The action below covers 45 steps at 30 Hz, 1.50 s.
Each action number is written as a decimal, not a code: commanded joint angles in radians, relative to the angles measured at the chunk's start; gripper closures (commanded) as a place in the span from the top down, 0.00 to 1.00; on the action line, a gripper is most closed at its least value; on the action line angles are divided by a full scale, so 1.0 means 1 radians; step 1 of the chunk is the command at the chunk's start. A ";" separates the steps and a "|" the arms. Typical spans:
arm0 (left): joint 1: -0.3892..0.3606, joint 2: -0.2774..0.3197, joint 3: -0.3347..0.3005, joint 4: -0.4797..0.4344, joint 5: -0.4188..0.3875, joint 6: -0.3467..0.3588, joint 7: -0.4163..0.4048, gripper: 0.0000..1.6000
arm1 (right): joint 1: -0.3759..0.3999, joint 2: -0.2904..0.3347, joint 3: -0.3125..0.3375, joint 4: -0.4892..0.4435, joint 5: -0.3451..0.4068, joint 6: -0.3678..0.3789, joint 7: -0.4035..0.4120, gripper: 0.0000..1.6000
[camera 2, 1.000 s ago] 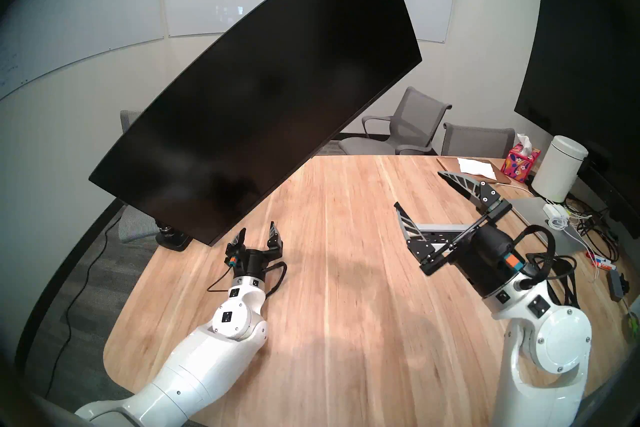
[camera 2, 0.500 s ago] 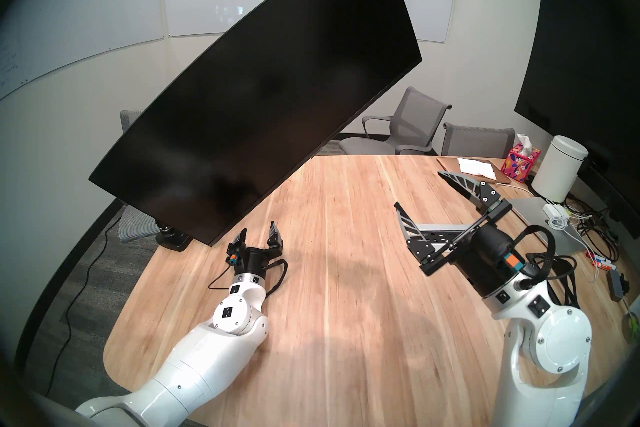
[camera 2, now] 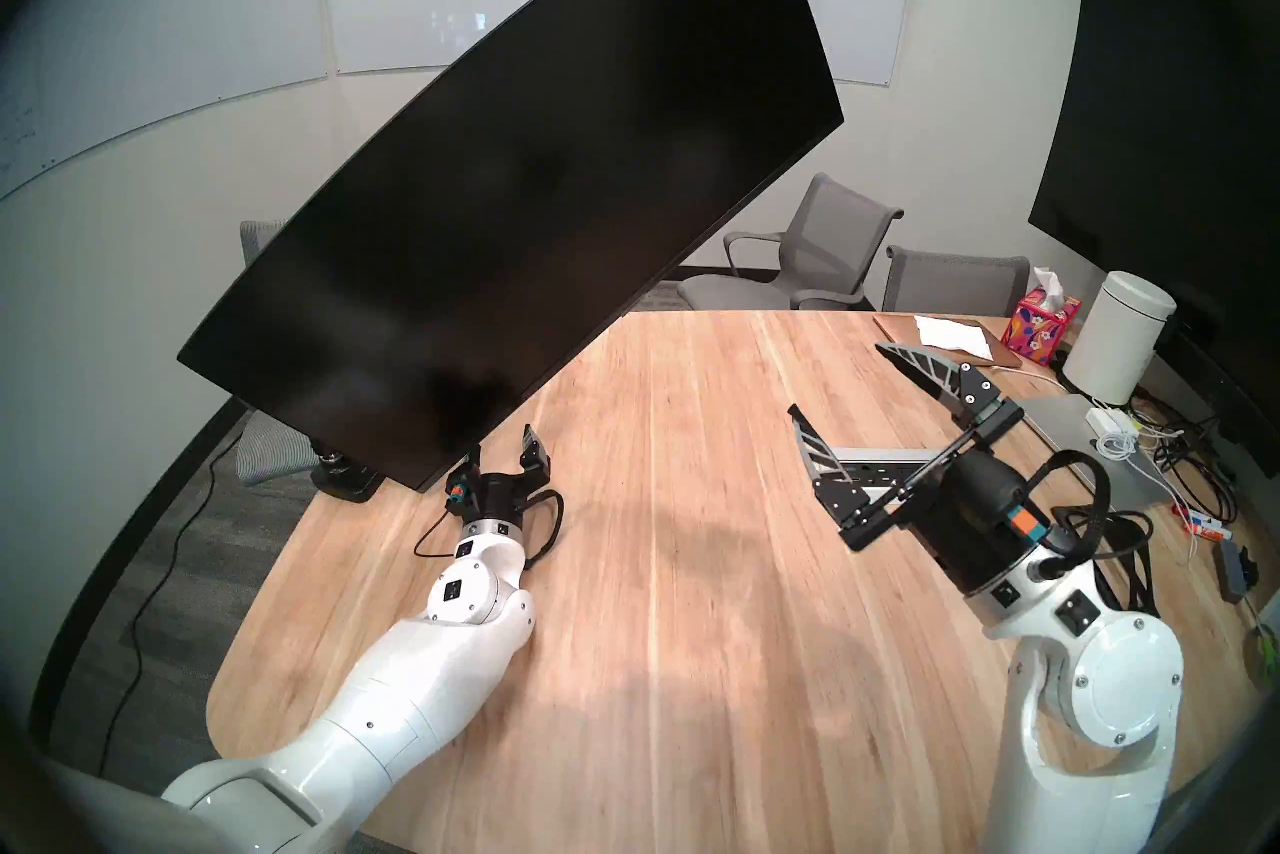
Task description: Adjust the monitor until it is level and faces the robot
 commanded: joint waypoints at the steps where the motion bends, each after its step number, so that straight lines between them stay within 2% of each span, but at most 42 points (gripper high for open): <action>1: 0.006 -0.026 0.017 0.112 0.060 -0.103 0.015 1.00 | 0.002 0.002 0.000 -0.014 0.003 -0.001 0.002 1.00; 6: 0.038 -0.044 0.032 0.102 0.087 -0.122 0.048 1.00 | 0.003 0.002 0.000 -0.013 0.003 -0.002 0.002 1.00; 12: 0.057 -0.078 0.034 0.110 0.134 -0.165 0.141 1.00 | 0.003 0.002 0.000 -0.013 0.003 -0.002 0.001 1.00; 24: 0.056 -0.099 0.020 0.146 0.185 -0.211 0.261 1.00 | 0.003 0.002 0.000 -0.012 0.002 -0.002 0.001 1.00; 34: 0.037 -0.075 0.012 0.193 0.205 -0.221 0.292 1.00 | 0.004 0.002 -0.001 -0.011 0.002 -0.003 0.001 1.00; 45: 0.020 -0.051 0.011 0.206 0.240 -0.221 0.313 1.00 | 0.004 0.002 -0.001 -0.011 0.001 -0.003 0.001 1.00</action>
